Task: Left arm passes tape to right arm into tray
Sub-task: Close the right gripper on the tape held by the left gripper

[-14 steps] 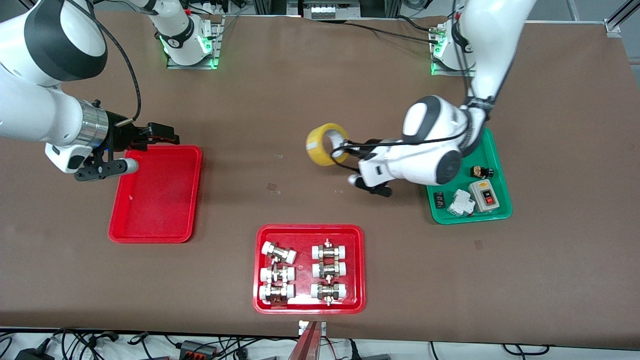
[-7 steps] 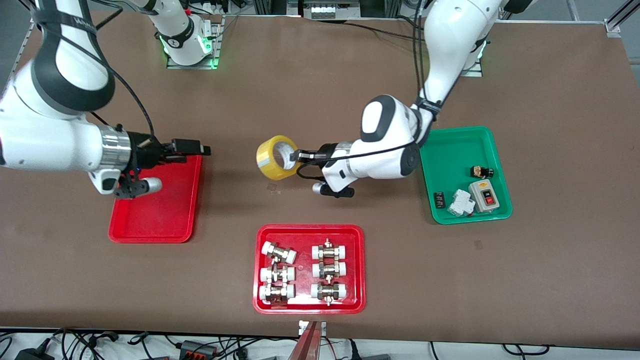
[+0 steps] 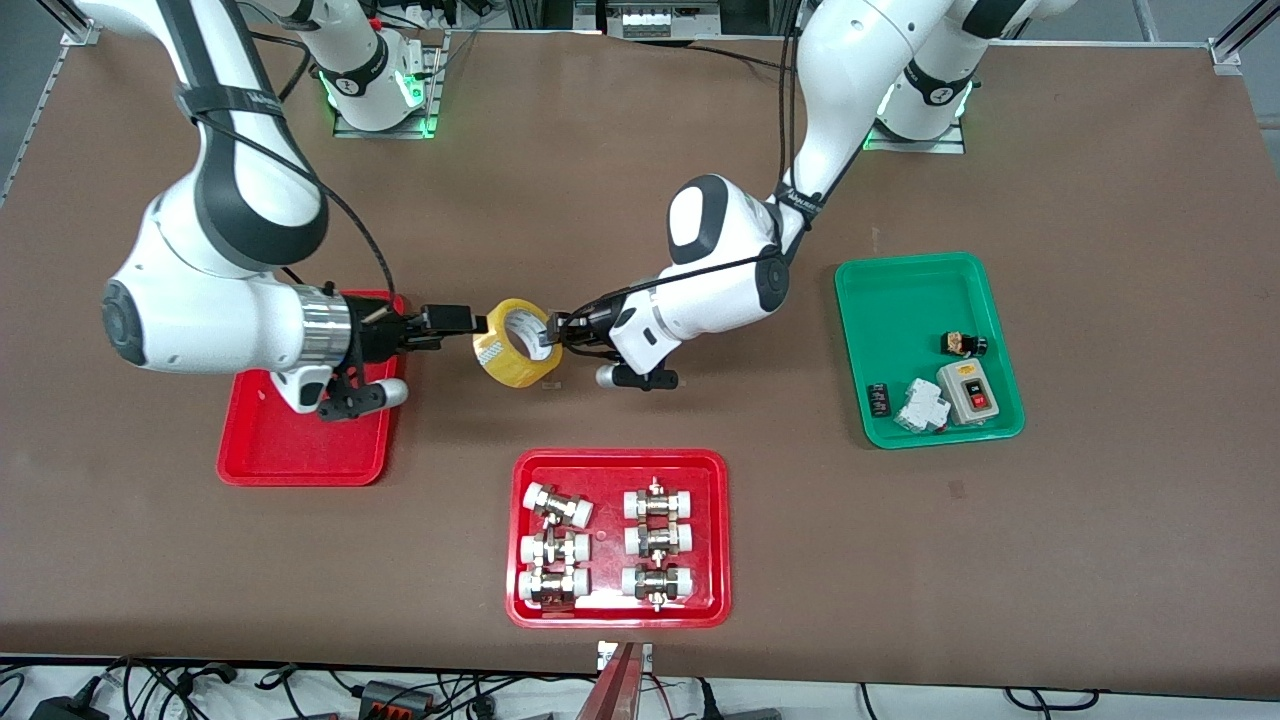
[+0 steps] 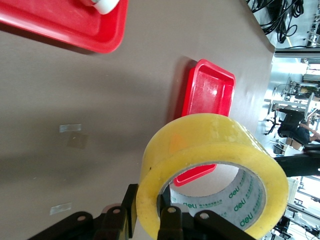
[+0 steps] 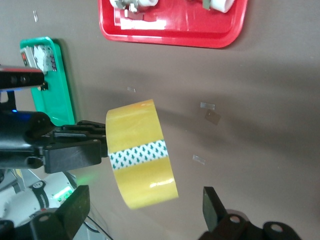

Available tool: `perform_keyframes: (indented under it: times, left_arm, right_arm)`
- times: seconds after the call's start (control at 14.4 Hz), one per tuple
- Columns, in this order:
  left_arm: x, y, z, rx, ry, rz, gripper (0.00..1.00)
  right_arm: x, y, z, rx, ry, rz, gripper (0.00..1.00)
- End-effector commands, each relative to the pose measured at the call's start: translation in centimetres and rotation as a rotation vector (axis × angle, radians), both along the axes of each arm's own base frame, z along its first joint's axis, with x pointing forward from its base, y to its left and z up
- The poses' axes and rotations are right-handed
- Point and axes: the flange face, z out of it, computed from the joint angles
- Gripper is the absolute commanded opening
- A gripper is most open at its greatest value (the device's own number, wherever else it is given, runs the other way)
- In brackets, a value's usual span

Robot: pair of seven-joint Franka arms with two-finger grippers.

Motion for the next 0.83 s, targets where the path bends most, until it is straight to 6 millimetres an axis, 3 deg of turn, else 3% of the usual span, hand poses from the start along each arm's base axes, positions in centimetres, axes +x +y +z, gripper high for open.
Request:
perform_keyframes:
  times: [0.0, 0.21, 0.76]
  left_arm:
    - [1.0, -0.8, 0.4, -0.035, -0.006, 0.024, 0.01]
    - [0.9, -0.7, 0.2, -0.03, -0.009, 0.019, 0.01]
    - [0.9, -0.7, -0.2, -0.024, -0.016, 0.011, 0.02]
  right_arm:
    - [1.0, 0.1, -1.4, 0.036, -0.038, 0.066, 1.0]
    - [1.0, 1.7, -1.5, 0.04, -0.065, 0.105, 1.0]
    - [1.5, 2.4, -2.5, 0.054, -0.094, 0.147, 0.97]
